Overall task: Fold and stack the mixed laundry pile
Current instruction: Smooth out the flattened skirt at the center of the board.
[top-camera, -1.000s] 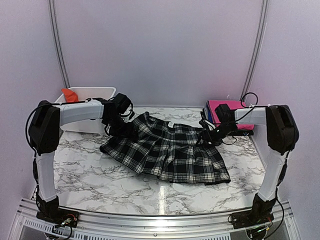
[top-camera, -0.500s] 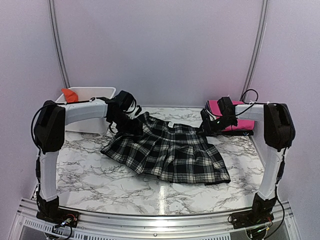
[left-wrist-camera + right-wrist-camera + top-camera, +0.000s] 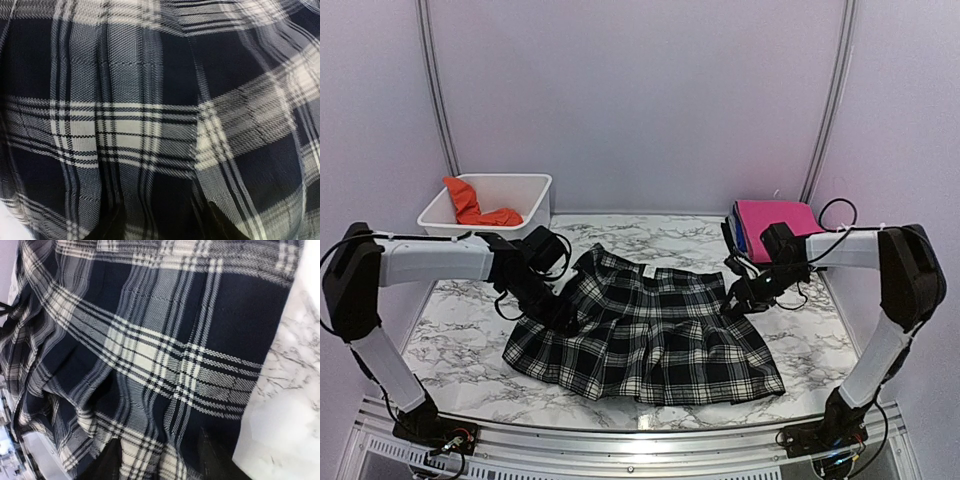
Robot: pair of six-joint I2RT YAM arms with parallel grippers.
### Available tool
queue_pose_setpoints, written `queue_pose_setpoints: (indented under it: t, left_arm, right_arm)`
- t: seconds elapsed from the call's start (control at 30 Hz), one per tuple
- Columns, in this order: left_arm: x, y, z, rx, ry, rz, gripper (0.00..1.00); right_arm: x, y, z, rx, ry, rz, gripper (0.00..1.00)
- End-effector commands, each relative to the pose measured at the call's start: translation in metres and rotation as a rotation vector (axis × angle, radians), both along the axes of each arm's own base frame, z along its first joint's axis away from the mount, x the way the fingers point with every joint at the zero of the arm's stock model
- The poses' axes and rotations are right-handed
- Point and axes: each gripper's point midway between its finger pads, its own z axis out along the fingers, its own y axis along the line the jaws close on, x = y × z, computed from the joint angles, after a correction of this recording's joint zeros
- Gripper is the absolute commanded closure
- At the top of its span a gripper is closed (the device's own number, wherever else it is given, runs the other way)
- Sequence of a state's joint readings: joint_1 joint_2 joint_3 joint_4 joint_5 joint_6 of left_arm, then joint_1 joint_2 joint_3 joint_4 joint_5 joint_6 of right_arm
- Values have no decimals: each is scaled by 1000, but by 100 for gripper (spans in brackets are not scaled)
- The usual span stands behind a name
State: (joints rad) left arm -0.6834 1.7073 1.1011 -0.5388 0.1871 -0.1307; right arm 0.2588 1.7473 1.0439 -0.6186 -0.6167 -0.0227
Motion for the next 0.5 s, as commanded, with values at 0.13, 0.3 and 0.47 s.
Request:
queue_pose_setpoints:
  t: [0.13, 0.3, 0.47]
  left_arm:
    - [101, -9, 99, -11, -328, 68, 13]
    - [170, -17, 91, 90, -382, 59, 9]
    - [199, -26, 69, 180, -383, -7, 4]
  right_arm:
    - [74, -25, 45, 1, -183, -145, 38]
    - [119, -30, 35, -72, -204, -194, 34]
    - [141, -23, 23, -72, -174, -193, 33]
